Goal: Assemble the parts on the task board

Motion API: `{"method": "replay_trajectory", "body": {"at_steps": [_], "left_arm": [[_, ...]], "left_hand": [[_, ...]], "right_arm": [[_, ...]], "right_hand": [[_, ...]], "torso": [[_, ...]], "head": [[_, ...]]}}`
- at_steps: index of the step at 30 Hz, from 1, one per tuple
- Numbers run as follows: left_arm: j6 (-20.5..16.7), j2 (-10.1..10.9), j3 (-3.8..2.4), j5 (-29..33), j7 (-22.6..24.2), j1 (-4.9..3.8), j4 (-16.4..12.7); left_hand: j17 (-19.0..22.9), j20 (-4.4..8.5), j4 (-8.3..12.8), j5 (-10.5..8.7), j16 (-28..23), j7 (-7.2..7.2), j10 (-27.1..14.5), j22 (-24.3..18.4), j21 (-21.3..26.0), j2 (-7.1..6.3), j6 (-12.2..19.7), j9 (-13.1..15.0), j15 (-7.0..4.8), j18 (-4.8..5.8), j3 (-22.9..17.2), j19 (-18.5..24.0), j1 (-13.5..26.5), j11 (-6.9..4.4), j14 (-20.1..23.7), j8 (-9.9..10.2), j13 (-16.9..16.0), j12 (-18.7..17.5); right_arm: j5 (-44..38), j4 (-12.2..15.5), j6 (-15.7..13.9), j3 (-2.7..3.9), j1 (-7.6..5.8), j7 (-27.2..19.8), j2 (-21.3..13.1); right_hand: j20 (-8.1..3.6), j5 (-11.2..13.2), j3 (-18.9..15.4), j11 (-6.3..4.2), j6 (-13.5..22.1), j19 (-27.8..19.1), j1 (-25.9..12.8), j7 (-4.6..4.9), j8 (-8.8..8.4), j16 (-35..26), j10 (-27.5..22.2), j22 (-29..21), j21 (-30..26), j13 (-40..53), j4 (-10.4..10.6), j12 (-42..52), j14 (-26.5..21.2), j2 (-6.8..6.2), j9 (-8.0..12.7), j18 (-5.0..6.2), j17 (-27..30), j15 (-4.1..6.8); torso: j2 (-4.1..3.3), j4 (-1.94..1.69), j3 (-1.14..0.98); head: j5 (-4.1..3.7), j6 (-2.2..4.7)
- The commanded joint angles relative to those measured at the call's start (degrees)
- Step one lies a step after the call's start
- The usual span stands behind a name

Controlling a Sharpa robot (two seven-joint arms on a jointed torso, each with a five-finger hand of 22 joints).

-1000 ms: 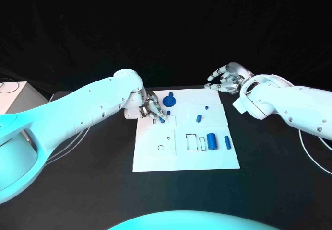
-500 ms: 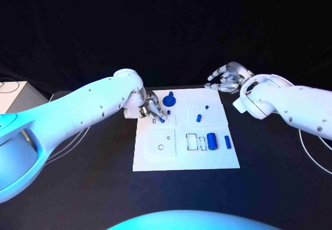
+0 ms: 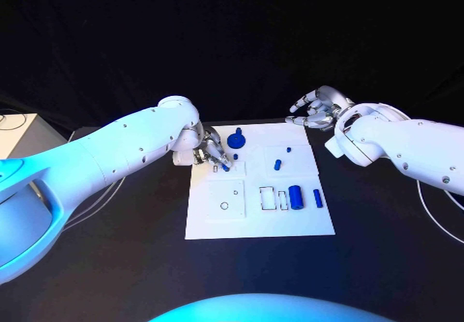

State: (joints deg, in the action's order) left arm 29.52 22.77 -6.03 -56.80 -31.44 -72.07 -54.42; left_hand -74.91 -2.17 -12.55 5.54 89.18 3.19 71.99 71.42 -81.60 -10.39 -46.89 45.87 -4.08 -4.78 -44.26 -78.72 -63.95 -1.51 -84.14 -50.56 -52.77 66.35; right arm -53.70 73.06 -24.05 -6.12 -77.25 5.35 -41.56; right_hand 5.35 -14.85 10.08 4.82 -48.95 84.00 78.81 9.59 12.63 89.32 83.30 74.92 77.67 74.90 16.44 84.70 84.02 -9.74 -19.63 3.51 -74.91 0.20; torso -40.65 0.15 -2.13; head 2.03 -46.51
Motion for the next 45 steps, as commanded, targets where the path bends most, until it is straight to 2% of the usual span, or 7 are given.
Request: {"method": "replay_trajectory", "body": {"at_steps": [1, 11, 22, 27, 40, 43, 45], "left_arm": [[0.77, -0.2, -0.02, -0.4, 0.12, 0.02, 0.15], [0.1, -0.76, 0.0, -0.89, 0.22, 0.19, 0.45], [0.34, -0.99, 0.03, -0.95, 0.25, 0.31, 0.48], [0.71, -1.01, 0.04, -0.89, 0.24, 0.32, 0.43], [-0.84, -1.04, 0.06, -1.42, 0.26, 0.32, 0.95], [-1.92, -0.96, 0.06, -1.35, 0.33, 0.32, 1.13], [-2.52, -0.91, 0.07, -1.33, 0.38, 0.31, 1.18]], "left_hand": [[-14.25, -0.05, 11.96, 0.2, 0.24, -0.29, 0.03, 0.04, -0.21, 0.66, -0.15, 0.05, -0.16, 0.87, -11.53, -0.23, 0.06, 0.32, -5.56, 0.32, 0.05, -0.25], [-14.25, -0.05, 11.96, 0.2, 0.24, -0.29, 0.03, 0.04, -0.21, 0.66, -0.15, 0.05, -0.16, 0.87, -11.53, -0.23, 0.06, 0.32, -5.56, 0.32, 0.05, -0.25], [-14.27, -0.06, 12.02, 0.21, 0.26, -0.28, 0.03, 0.02, -0.2, 0.71, -0.17, 0.1, -0.15, 0.87, -11.55, -0.21, 0.09, 0.33, -5.56, 0.4, 0.05, -0.27], [-14.27, -0.06, 12.02, 0.21, 0.26, -0.28, 0.03, 0.02, -0.2, 0.71, -0.17, 0.1, -0.15, 0.87, -11.55, -0.21, 0.09, 0.33, -5.56, 0.4, 0.05, -0.27], [-14.11, -0.07, 12.01, 0.16, 0.14, -0.24, -0.11, -0.19, -0.1, 0.83, -0.15, 0.14, -0.13, 0.82, -11.54, -0.06, 0.16, 0.36, -5.5, 0.52, 0.35, -0.49], [-13.4, -0.21, 11.44, -0.99, -0.37, 0.08, -0.53, -0.57, 0.13, 1.44, 0.77, -0.14, 0.05, 0.75, -10.37, 0.28, 0.62, 0.62, -5.24, 1.97, 1.26, -1.14], [-13.16, -0.57, 11.6, -1.02, -0.55, 0.74, -0.92, -0.88, 0.33, 2.13, 1.43, -1.63, 0.48, 0.68, -9.18, 0.57, 0.08, 1.16, -5.13, 4.92, 1.62, -1.43]], "right_arm": [[-0.26, 0.06, 0.49, 0.03, 0.02, -0.45, 0.06], [-0.26, 0.09, 0.51, 0.03, 0.02, -0.46, 0.13], [-0.25, 0.08, 0.52, 0.03, 0.02, -0.47, 0.17], [-0.25, 0.08, 0.52, 0.03, 0.02, -0.48, 0.18], [-0.25, 0.15, 0.45, 0.03, 0.02, -0.53, 0.12], [-0.23, 0.17, 0.43, 0.03, 0.02, -0.56, 0.07], [-0.21, 0.18, 0.43, 0.03, 0.02, -0.57, 0.05]], "right_hand": [[0.19, -0.29, 0.35, -0.05, 0.34, 2.55, -0.5, 0.03, 0.18, -0.22, 0.21, 4.16, -0.32, 9.42, -0.12, 0.19, 5.49, 0.05, 0.1, -0.46, -13.1, -0.31], [0.19, -0.29, 0.35, -0.05, 0.34, 2.55, -0.5, 0.03, 0.18, -0.22, 0.21, 4.16, -0.32, 9.42, -0.12, 0.19, 5.49, 0.05, 0.1, -0.46, -13.1, -0.31], [0.19, -0.29, 0.35, -0.05, 0.34, 2.55, -0.5, 0.03, 0.18, -0.22, 0.21, 4.16, -0.32, 9.42, -0.12, 0.19, 5.49, 0.05, 0.1, -0.46, -13.1, -0.31], [0.19, -0.29, 0.35, -0.05, 0.34, 2.55, -0.5, 0.03, 0.18, -0.22, 0.21, 4.16, -0.32, 9.42, -0.12, 0.19, 5.49, 0.05, 0.1, -0.46, -13.1, -0.31], [0.19, -0.29, 0.35, -0.05, 0.34, 2.55, -0.5, 0.03, 0.18, -0.22, 0.21, 4.16, -0.32, 9.42, -0.12, 0.19, 5.49, 0.05, 0.1, -0.46, -13.1, -0.31], [0.19, -0.29, 0.35, -0.05, 0.34, 2.55, -0.5, 0.03, 0.18, -0.22, 0.21, 4.16, -0.32, 9.42, -0.12, 0.19, 5.49, 0.05, 0.1, -0.46, -13.1, -0.31], [0.19, -0.32, 0.85, -0.04, 0.52, 2.53, -0.62, 0.06, 0.35, -0.28, 0.2, 4.09, -0.48, 9.37, -0.14, 0.23, 5.46, -0.11, 0.17, -0.43, -12.98, -0.32]], "torso": [[-0.04, 0.01, -0.03], [-0.09, 0.06, -0.07], [0.02, -0.08, -0.03], [0.02, -0.01, 0.0], [0.06, 0.01, 0.07], [0.06, 0.0, 0.05], [0.06, -0.02, 0.04]], "head": [[0.01, -0.08], [-0.03, -0.15], [-0.1, -0.47], [-0.04, -0.52], [0.07, -0.22], [0.01, -0.23], [0.0, -0.22]]}}
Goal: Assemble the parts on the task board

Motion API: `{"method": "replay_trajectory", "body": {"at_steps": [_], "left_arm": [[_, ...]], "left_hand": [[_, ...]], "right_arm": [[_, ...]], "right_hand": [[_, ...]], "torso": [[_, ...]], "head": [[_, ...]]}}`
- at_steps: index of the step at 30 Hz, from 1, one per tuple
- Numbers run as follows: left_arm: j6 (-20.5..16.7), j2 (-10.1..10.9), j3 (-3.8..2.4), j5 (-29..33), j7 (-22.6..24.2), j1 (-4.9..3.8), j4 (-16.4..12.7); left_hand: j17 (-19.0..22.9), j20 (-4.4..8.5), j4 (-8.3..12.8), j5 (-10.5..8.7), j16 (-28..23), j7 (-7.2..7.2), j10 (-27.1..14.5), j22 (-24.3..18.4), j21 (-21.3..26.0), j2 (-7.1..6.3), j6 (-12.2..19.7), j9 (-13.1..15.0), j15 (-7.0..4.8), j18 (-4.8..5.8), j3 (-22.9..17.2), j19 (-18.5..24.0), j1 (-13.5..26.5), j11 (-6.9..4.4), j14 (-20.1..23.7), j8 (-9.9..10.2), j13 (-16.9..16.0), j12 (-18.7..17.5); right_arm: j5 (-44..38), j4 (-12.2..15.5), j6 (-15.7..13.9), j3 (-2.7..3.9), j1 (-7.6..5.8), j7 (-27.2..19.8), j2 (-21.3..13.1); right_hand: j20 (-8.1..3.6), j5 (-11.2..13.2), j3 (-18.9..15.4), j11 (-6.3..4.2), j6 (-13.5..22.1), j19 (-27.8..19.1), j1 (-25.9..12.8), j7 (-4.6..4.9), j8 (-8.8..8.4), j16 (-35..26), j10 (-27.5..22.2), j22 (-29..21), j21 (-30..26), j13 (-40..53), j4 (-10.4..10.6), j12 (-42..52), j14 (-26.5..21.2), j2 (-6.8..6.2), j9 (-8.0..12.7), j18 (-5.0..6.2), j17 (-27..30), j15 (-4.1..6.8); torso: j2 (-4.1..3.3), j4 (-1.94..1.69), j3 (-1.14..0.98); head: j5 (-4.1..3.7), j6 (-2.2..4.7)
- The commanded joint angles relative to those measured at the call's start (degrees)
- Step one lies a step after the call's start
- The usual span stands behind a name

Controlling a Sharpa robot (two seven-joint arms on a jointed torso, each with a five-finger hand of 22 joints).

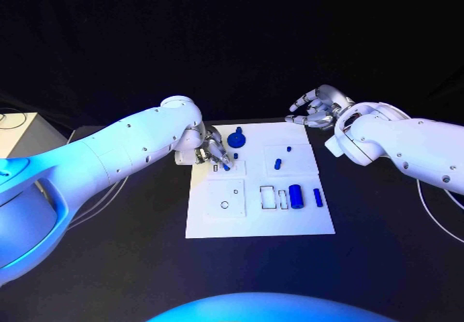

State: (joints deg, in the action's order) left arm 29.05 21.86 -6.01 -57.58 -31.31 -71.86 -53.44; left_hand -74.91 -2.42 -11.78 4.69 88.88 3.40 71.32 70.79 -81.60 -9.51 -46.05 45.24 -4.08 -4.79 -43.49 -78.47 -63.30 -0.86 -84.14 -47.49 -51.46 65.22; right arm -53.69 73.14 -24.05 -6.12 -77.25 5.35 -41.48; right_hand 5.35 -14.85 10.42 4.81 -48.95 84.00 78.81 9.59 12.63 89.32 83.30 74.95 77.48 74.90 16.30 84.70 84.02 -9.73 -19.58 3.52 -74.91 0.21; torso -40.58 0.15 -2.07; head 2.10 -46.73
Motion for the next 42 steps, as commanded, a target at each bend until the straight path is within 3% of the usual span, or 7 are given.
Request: {"method": "replay_trajectory", "body": {"at_steps": [1, 12, 23, 29, 36, 42], "left_arm": [[-2.27, 0.0, 0.05, -0.54, 0.26, 0.1, 0.23], [-3.02, 0.05, 0.05, -0.56, 0.3, 0.09, 0.27], [-1.94, -0.06, 0.05, 0.33, 0.27, 0.09, 0.17], [-1.8, -0.06, 0.05, 1.02, 0.3, 0.09, 0.12], [-2.25, 0.12, 0.05, 2.51, 0.4, 0.09, -0.1], [-3.0, 0.69, 0.03, 4.67, 0.53, 0.1, -0.76]], "left_hand": [[-13.05, -0.4, 10.88, -0.14, -0.34, 0.62, -0.38, -0.37, 0.39, 1.37, 0.53, -1.26, 0.56, 0.65, -9.75, 0.4, -0.7, 0.6, -5.09, 2.31, 0.44, -0.4], [-12.69, -1.47, 11.39, 0.33, -0.62, 2.22, -1.28, -0.44, 0.51, 2.64, 0.53, -5.17, 1.67, 0.59, -8.33, 0.61, -1.66, 1.92, -4.93, 8.94, 1.07, -0.75], [-13.02, -1.65, 12.03, 0.88, -0.38, 2.29, -1.21, -0.24, 0.42, 2.93, -0.54, -5.95, 1.78, 0.61, -8.48, 0.53, -2.26, 1.98, -5.06, 10.02, 0.88, -0.55], [-13.13, -1.68, 12.75, 2.49, -0.3, 2.26, -1.08, -0.14, 0.34, 2.79, -1.85, -6.44, 1.77, 0.6, -9.09, 0.51, -2.54, 1.96, -5.1, 10.72, 0.81, -0.48], [-13.21, -1.65, 13.15, 5.16, -0.25, 2.19, -0.9, 0.01, 0.25, 2.44, -2.76, -6.56, 1.72, 0.61, -9.39, 0.48, -2.24, 1.89, -5.13, 11.13, 0.76, -0.42], [-13.78, -1.34, 13.74, 12.57, 0.17, 1.74, -0.25, 0.28, 0.07, 1.16, -4.12, -5.92, 1.37, 0.63, -8.85, 0.36, -1.03, 1.49, -5.37, 10.94, 0.6, -0.24]], "right_arm": [[-0.21, 0.1, 0.43, 0.03, 0.02, -0.57, -0.03], [-0.14, 0.15, 0.45, 0.03, 0.02, -0.59, -0.14], [-0.08, 0.15, 0.57, 0.03, 0.02, -0.6, -0.14], [-0.06, 0.13, 0.64, 0.03, 0.02, -0.58, -0.15], [-0.05, 0.11, 0.71, 0.03, 0.02, -0.57, -0.16], [-0.05, 0.09, 0.73, 0.03, 0.04, -0.56, -0.23]], "right_hand": [[0.19, -0.32, 0.51, -0.04, 0.52, 2.53, -0.62, 0.06, 0.35, -0.28, 0.2, 4.07, -0.28, 9.37, 0.0, 0.23, 5.46, -0.11, 0.13, -0.44, -12.98, -0.32], [0.19, -0.32, 0.51, -0.04, 0.52, 2.53, -0.62, 0.06, 0.35, -0.28, 0.2, 4.07, -0.28, 9.37, 0.0, 0.23, 5.46, -0.11, 0.13, -0.44, -12.98, -0.32], [0.19, -0.33, 0.52, -0.03, 0.55, 2.53, -0.66, 0.06, 0.34, -0.29, 0.17, 4.05, -0.31, 9.34, 0.02, 0.21, 5.46, -0.12, 0.14, -0.43, -12.96, -0.32], [0.19, -0.33, 0.52, -0.03, 0.55, 2.53, -0.66, 0.06, 0.34, -0.29, 0.17, 4.05, -0.31, 9.34, 0.02, 0.21, 5.46, -0.12, 0.14, -0.43, -12.96, -0.32], [0.19, -0.37, 0.55, -0.03, 0.57, 2.55, -0.7, 0.07, 0.35, -0.31, 0.18, 4.1, -0.26, 9.35, 0.03, 0.22, 5.45, -0.13, 0.15, -0.45, -12.91, -0.32], [0.19, -0.37, 0.55, -0.03, 0.57, 2.55, -0.7, 0.07, 0.35, -0.31, 0.18, 4.1, -0.26, 9.35, 0.03, 0.22, 5.45, -0.13, 0.15, -0.45, -12.91, -0.32]], "torso": [[-0.02, -0.03, 0.0], [-0.03, -0.01, -0.06], [-0.03, 0.01, -0.07], [-0.03, -0.02, -0.06], [-0.02, -0.02, -0.01], [0.03, -0.01, -0.01]], "head": [[-0.08, 0.01], [-0.09, 0.02], [-0.11, 0.01], [-0.07, 0.02], [-0.06, 0.09], [-0.08, 0.17]]}}
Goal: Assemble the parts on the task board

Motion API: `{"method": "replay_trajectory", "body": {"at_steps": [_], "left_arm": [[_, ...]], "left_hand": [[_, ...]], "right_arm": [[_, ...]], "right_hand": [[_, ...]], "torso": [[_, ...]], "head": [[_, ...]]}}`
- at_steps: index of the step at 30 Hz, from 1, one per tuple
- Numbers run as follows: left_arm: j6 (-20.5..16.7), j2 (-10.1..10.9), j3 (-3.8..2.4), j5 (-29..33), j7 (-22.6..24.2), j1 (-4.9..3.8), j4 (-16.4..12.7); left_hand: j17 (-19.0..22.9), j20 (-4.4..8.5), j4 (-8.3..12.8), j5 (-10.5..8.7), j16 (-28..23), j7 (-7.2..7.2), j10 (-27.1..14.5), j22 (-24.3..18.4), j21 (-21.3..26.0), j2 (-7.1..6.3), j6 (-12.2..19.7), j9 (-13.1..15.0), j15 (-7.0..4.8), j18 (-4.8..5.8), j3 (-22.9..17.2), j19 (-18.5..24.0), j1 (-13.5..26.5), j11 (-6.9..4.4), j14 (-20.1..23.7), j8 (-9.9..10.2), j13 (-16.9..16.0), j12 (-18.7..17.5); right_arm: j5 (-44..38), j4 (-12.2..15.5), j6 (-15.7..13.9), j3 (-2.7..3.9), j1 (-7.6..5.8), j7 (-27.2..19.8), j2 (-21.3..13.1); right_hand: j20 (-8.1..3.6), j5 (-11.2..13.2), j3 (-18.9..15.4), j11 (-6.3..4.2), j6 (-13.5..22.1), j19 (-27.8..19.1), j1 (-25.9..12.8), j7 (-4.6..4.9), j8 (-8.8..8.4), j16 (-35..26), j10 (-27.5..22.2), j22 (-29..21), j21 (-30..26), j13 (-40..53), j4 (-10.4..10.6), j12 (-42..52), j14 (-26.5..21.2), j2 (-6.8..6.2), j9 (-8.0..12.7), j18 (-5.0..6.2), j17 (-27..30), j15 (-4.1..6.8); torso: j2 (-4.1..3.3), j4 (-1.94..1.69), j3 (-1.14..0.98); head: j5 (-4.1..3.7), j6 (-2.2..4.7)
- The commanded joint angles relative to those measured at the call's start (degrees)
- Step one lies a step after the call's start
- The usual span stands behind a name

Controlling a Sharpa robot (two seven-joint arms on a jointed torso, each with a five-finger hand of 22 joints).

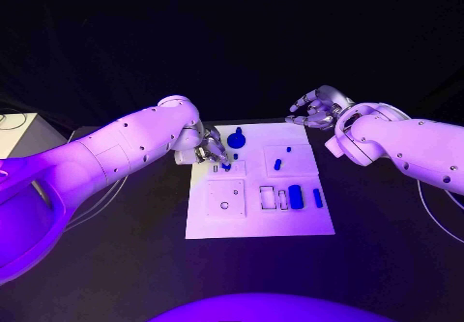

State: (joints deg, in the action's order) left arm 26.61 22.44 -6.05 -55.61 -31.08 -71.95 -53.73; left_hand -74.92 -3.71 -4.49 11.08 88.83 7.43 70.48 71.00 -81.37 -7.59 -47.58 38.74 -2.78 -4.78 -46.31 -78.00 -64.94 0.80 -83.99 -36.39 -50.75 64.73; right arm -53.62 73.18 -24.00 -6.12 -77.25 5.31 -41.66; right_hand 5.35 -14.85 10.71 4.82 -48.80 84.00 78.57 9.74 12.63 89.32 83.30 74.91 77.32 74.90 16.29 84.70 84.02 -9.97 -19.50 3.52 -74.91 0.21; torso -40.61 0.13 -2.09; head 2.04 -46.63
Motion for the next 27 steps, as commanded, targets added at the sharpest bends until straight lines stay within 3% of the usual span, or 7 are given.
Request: {"method": "replay_trajectory", "body": {"at_steps": [1, 3, 7, 15, 27], "left_arm": [[-0.75, 0.27, 0.06, 3.03, 0.33, 0.19, -0.67], [-1.09, 0.64, 0.05, 3.64, 0.39, 0.19, -1.14], [-1.53, 1.33, 0.04, 4.57, 0.49, 0.18, -2.11], [-3.08, 2.53, 0.02, 5.81, 0.69, 0.18, -4.0], [-5.57, 2.55, 0.02, 5.14, 0.9, 0.18, -4.17]], "left_hand": [[-13.86, -0.01, 6.49, 6.67, 0.27, -2.33, 0.69, 0.12, -0.18, -0.84, -2.69, 0.65, 0.04, 0.62, -5.98, -0.14, 0.73, -0.22, -5.55, -0.18, -0.19, 0.3], [-14.18, 0.12, 6.63, 8.81, 0.51, -2.56, 1.16, 0.34, -0.3, -1.25, -3.23, 0.99, -0.11, 0.67, -5.8, -0.29, 1.21, -0.44, -5.67, -0.47, -0.6, 0.6], [-14.52, 0.38, 6.78, 10.87, 0.76, -3.01, 2.11, 0.68, -0.46, -1.79, -3.99, 1.91, -0.4, 0.73, -5.44, -0.51, 1.99, -0.79, -5.81, -1.19, -1.6, 1.26], [-15.0, 0.72, 6.56, 11.48, 1.11, -3.69, 4.04, 0.97, -0.55, -2.07, -4.85, 3.25, -0.78, 0.79, -4.5, -0.73, 2.85, -1.33, -5.98, -2.33, -4.0, 2.97], [-15.08, 1.12, 6.3, 11.15, 1.17, -4.36, 5.8, 1.66, -0.82, -1.9, -5.53, 4.33, -1.2, 0.95, -3.41, -1.25, 3.15, -1.9, -6.01, -3.22, -6.06, 4.44]], "right_arm": [[-0.12, 0.05, 0.68, 0.03, 0.04, -0.53, -0.07], [-0.12, 0.05, 0.67, 0.03, 0.06, -0.53, -0.11], [-0.12, 0.04, 0.65, 0.03, 0.09, -0.52, -0.2], [-0.12, 0.0, 0.63, 0.03, 0.18, -0.51, -0.29], [-0.12, -0.01, 0.6, 0.03, 0.28, -0.5, -0.37]], "right_hand": [[0.19, -0.37, 0.26, -0.03, 0.43, 2.55, -0.46, -0.08, 0.35, -0.31, 0.18, 4.13, -0.1, 9.35, 0.04, 0.22, 5.45, 0.11, 0.06, -0.45, -12.91, -0.32], [0.19, -0.37, 0.26, -0.03, 0.43, 2.55, -0.46, -0.08, 0.35, -0.31, 0.18, 4.13, -0.1, 9.35, 0.04, 0.22, 5.45, 0.11, 0.06, -0.45, -12.91, -0.32], [0.19, -0.37, 0.26, -0.03, 0.43, 2.55, -0.46, -0.08, 0.35, -0.31, 0.18, 4.13, -0.1, 9.35, 0.04, 0.22, 5.45, 0.11, 0.06, -0.45, -12.91, -0.32], [0.19, -0.43, 0.3, -0.03, 0.44, 2.49, -0.47, -0.08, 0.36, -0.36, 0.16, 3.97, -0.3, 9.33, 0.03, 0.21, 5.42, 0.1, 0.07, -0.4, -12.82, -0.32], [0.19, -0.53, 0.35, -0.03, 0.44, 2.51, -0.44, -0.08, 0.38, -0.34, 0.17, 4.01, -0.26, 9.33, 0.01, 0.22, 5.43, 0.1, 0.07, -0.41, -12.85, -0.32]], "torso": [[0.04, 0.01, 0.04], [0.05, -0.01, 0.02], [0.11, -0.07, 0.02], [0.08, -0.03, 0.06], [-0.01, -0.04, 0.01]], "head": [[0.01, 0.1], [0.0, 0.11], [-0.03, 0.12], [0.17, 0.29], [0.24, 0.42]]}}
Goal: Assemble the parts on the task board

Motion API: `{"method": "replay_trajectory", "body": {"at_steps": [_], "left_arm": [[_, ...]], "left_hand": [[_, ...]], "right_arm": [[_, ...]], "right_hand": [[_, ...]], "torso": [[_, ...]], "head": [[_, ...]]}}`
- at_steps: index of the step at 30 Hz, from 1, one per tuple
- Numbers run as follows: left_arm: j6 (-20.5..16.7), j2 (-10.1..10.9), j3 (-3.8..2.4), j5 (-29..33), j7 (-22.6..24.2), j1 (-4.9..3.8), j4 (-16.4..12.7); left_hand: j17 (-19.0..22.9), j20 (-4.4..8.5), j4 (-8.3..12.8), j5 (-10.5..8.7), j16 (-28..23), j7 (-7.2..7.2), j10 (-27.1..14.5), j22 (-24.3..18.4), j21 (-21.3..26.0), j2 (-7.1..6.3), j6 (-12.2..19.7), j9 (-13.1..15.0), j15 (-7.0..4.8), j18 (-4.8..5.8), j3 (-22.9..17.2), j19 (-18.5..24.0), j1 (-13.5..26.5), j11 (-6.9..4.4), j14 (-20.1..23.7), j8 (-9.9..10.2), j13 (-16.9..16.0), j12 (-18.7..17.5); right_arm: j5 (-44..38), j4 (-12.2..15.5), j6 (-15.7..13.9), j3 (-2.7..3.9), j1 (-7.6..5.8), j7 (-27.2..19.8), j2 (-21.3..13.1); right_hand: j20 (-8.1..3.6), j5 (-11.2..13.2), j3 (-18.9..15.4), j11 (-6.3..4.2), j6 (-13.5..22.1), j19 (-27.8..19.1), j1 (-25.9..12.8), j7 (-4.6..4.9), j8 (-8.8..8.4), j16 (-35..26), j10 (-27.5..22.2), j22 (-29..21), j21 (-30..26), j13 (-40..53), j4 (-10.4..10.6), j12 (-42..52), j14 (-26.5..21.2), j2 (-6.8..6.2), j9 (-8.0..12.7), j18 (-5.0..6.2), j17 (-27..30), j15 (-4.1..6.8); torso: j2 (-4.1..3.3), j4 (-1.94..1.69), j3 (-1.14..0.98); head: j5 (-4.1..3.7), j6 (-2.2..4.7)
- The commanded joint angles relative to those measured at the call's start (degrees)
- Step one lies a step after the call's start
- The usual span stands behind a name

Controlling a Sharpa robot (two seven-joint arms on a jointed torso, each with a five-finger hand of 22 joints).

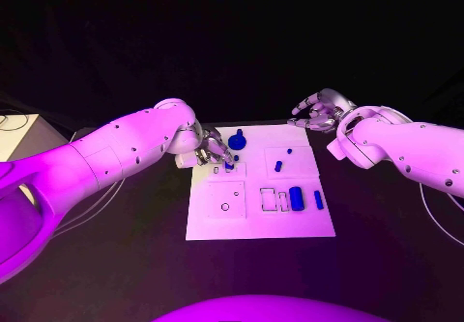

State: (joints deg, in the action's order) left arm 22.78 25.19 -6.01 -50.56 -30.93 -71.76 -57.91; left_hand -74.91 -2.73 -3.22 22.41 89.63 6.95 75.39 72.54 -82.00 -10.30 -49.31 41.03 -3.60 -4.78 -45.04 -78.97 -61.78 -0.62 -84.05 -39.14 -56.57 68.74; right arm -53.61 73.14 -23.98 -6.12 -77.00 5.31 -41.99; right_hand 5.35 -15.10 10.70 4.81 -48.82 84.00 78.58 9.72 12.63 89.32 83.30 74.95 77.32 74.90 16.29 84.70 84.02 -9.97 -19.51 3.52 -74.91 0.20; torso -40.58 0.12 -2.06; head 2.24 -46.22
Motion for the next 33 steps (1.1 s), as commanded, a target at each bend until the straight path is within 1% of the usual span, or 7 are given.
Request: {"method": "replay_trajectory", "body": {"at_steps": [1, 8, 14, 18, 24, 29, 33], "left_arm": [[-1.95, -0.3, -0.02, -0.32, 0.76, -0.01, 0.11], [-2.56, -1.14, 0.0, -3.13, 0.7, -0.02, 0.84], [-1.55, -1.39, 0.01, -4.29, 0.53, -0.03, 1.0], [-1.03, -1.48, 0.02, -5.01, 0.49, -0.03, 0.9], [-0.08, -1.48, 0.03, -5.59, 0.43, -0.04, 0.66], [0.75, -1.26, 0.03, -5.1, 0.4, -0.04, 0.5], [1.14, -1.09, 0.04, -4.91, 0.4, -0.04, 0.29]], "left_hand": [[-15.09, 0.19, 4.94, -0.25, 0.37, -3.99, 1.18, 0.26, -0.24, 0.88, -3.94, 2.19, -0.45, 0.98, -4.47, -0.37, 0.05, -0.56, -5.95, -0.58, -0.59, 0.68], [-14.97, 0.43, 4.72, -0.62, 0.28, -4.39, 2.17, 0.6, -0.37, 1.08, -4.46, 2.71, -0.69, 1.06, -3.7, -0.64, 0.14, -0.9, -5.92, -0.96, -1.79, 1.5], [-15.09, 0.69, 4.53, -1.54, 0.37, -4.83, 3.17, 0.98, -0.5, 1.34, -5.16, 3.16, -0.94, 1.16, -2.49, -0.94, 0.1, -1.24, -5.95, -1.19, -3.08, 2.31], [-15.09, 0.82, 4.53, -1.65, 0.37, -5.16, 3.95, 1.4, -0.66, 1.46, -5.95, 3.35, -1.06, 1.26, -1.82, -1.24, -0.07, -1.49, -5.95, -1.32, -4.12, 2.95], [-15.09, 0.92, 4.61, -1.62, 0.37, -5.41, 4.29, 1.49, -0.68, 1.45, -6.64, 3.48, -1.16, 1.29, -1.42, -1.32, -0.19, -1.69, -5.95, -1.41, -4.14, 2.95], [-15.09, 1.12, 3.8, -1.89, 0.37, -5.73, 4.68, 1.52, -0.65, 2.33, -7.64, 3.66, -1.36, 1.3, -0.85, -1.39, 0.17, -1.95, -5.95, -1.4, -3.73, 2.58], [-15.09, 1.22, 3.37, -1.86, 0.37, -5.9, 4.95, 1.44, -0.59, 2.85, -8.06, 3.8, -1.46, 1.29, -0.72, -1.37, 0.42, -2.08, -5.95, -1.42, -3.79, 2.59]], "right_arm": [[-0.14, 0.03, 0.57, 0.03, 0.04, -0.5, -0.05], [-0.14, 0.04, 0.6, 0.03, 0.04, -0.47, -0.01], [-0.14, 0.02, 0.59, 0.03, 0.05, -0.44, -0.07], [-0.14, 0.03, 0.59, 0.03, 0.05, -0.44, -0.08], [-0.13, 0.03, 0.59, 0.03, 0.05, -0.44, -0.11], [-0.13, 0.03, 0.58, 0.03, 0.05, -0.42, -0.14], [-0.13, 0.03, 0.57, 0.03, 0.05, -0.42, -0.16]], "right_hand": [[0.19, -0.29, 0.35, -0.03, 0.46, 2.51, -0.44, -0.07, 0.38, -0.34, 0.17, 3.97, -0.26, 9.33, 0.01, 0.22, 5.43, 0.1, 0.08, -0.41, -12.85, -0.32], [0.19, -0.37, 0.38, -0.03, 0.46, 2.49, -0.43, -0.07, 0.38, -0.38, 0.16, 3.93, -0.32, 9.32, 0.0, 0.21, 5.41, 0.1, 0.08, -0.4, -12.77, -0.32], [0.19, -0.37, 0.38, -0.03, 0.46, 2.49, -0.43, -0.07, 0.38, -0.38, 0.16, 3.93, -0.32, 9.32, 0.0, 0.21, 5.41, 0.1, 0.08, -0.4, -12.77, -0.32], [0.19, -0.48, 0.42, -0.04, 0.46, 2.5, -0.41, -0.07, 0.39, -0.37, 0.19, 3.94, -0.31, 9.35, -0.01, 0.23, 5.42, 0.11, 0.09, -0.4, -12.8, -0.32], [0.19, -0.58, 0.44, -0.04, 0.46, 2.5, -0.4, -0.07, 0.4, -0.37, 0.16, 3.97, -0.28, 9.32, -0.02, 0.21, 5.42, 0.11, 0.09, -0.41, -12.78, -0.31], [0.19, -0.58, 0.44, -0.04, 0.46, 2.5, -0.4, -0.07, 0.4, -0.37, 0.16, 3.97, -0.28, 9.32, -0.02, 0.21, 5.42, 0.11, 0.09, -0.41, -12.78, -0.31], [0.19, -0.69, 0.47, -0.04, 0.45, 2.5, -0.39, -0.07, 0.41, -0.39, 0.14, 3.95, -0.29, 9.3, -0.02, 0.2, 5.41, 0.12, 0.09, -0.4, -12.76, -0.31]], "torso": [[-0.04, -0.04, -0.03], [-0.03, 0.04, -0.09], [-0.02, 0.03, -0.08], [-0.01, 0.01, -0.08], [-0.02, 0.02, -0.05], [-0.03, 0.02, -0.08], [-0.05, 0.02, -0.01]], "head": [[0.05, 0.01], [0.29, 0.05], [0.27, -0.04], [0.25, -0.06], [0.3, -0.18], [0.34, -0.02], [0.29, -0.06]]}}
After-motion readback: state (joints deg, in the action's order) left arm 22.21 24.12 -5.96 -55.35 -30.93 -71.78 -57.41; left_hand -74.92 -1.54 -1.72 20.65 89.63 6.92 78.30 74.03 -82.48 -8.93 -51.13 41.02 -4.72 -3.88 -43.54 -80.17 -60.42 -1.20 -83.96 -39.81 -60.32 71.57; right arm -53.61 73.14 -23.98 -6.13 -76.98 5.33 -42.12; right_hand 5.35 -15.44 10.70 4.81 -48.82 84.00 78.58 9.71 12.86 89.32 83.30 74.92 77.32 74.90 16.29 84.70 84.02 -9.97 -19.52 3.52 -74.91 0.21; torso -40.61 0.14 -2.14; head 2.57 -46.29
